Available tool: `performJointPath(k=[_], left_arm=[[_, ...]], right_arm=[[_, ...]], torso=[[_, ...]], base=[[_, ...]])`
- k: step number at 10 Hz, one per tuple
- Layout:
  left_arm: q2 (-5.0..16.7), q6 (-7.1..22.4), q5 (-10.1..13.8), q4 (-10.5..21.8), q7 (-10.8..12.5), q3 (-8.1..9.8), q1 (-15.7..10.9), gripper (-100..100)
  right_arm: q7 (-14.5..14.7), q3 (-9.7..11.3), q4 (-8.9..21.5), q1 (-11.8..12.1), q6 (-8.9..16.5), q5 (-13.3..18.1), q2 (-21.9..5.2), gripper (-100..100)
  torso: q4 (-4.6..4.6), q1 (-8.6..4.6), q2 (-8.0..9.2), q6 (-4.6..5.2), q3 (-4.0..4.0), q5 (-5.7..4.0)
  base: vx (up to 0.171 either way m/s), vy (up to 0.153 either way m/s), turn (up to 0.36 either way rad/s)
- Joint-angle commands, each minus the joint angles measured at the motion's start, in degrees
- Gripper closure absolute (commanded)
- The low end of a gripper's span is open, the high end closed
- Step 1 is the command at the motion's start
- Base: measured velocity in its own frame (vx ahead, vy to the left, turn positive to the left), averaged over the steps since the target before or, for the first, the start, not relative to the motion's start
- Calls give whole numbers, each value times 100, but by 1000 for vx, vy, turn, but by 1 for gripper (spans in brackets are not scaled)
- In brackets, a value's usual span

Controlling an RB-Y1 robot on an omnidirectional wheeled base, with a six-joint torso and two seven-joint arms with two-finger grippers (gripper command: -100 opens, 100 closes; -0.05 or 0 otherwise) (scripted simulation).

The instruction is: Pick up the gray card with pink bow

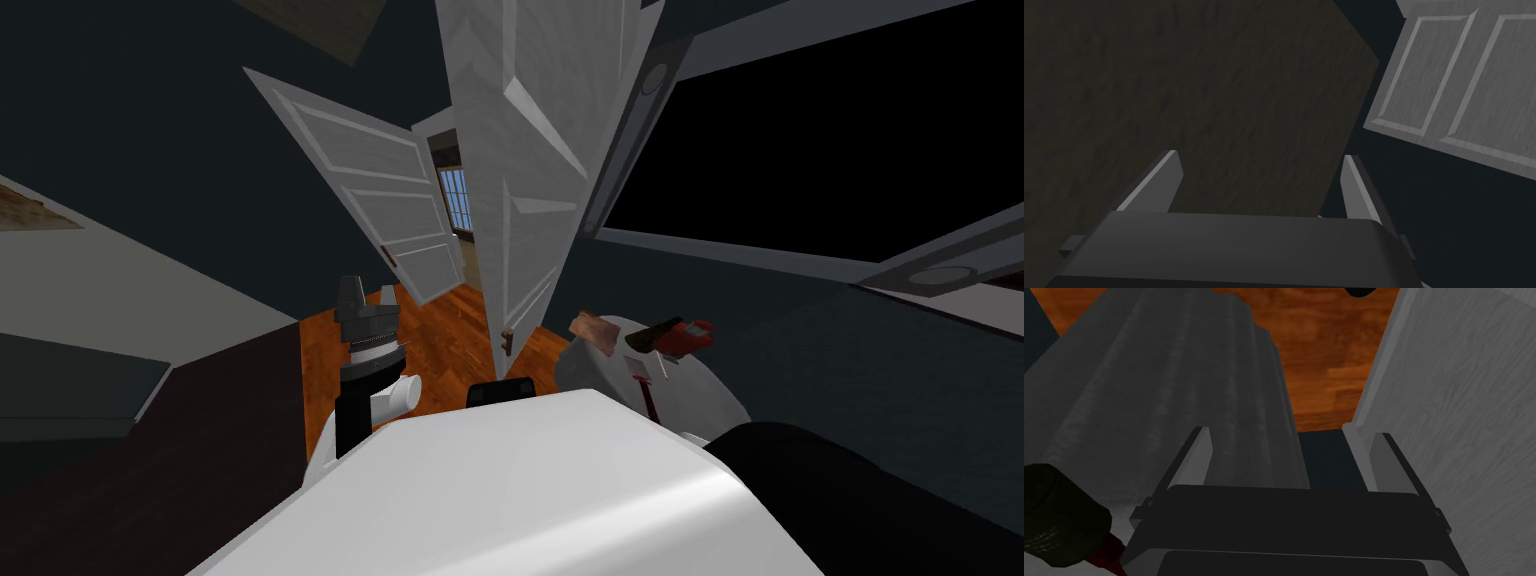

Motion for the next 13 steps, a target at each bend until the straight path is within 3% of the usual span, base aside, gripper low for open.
performJointPath(k=[1,8,13], left_arm=[[0,0,0,0,0,0,0,0],[1,0,0,0,0,1,1,0],[2,0,0,0,0,2,1,0]], right_arm=[[-22,33,26,-12,175,-119,-71,-100],[-159,170,182,89,712,-624,-451,-100],[-317,175,367,200,1120,-974,-846,-100]], torso=[[0,0,0,0,0,0],[-4,-31,-18,0,-10,-7],[-9,-62,-37,-1,-22,-13]], base=[[57,30,86],[81,-37,33],[132,-122,42]])
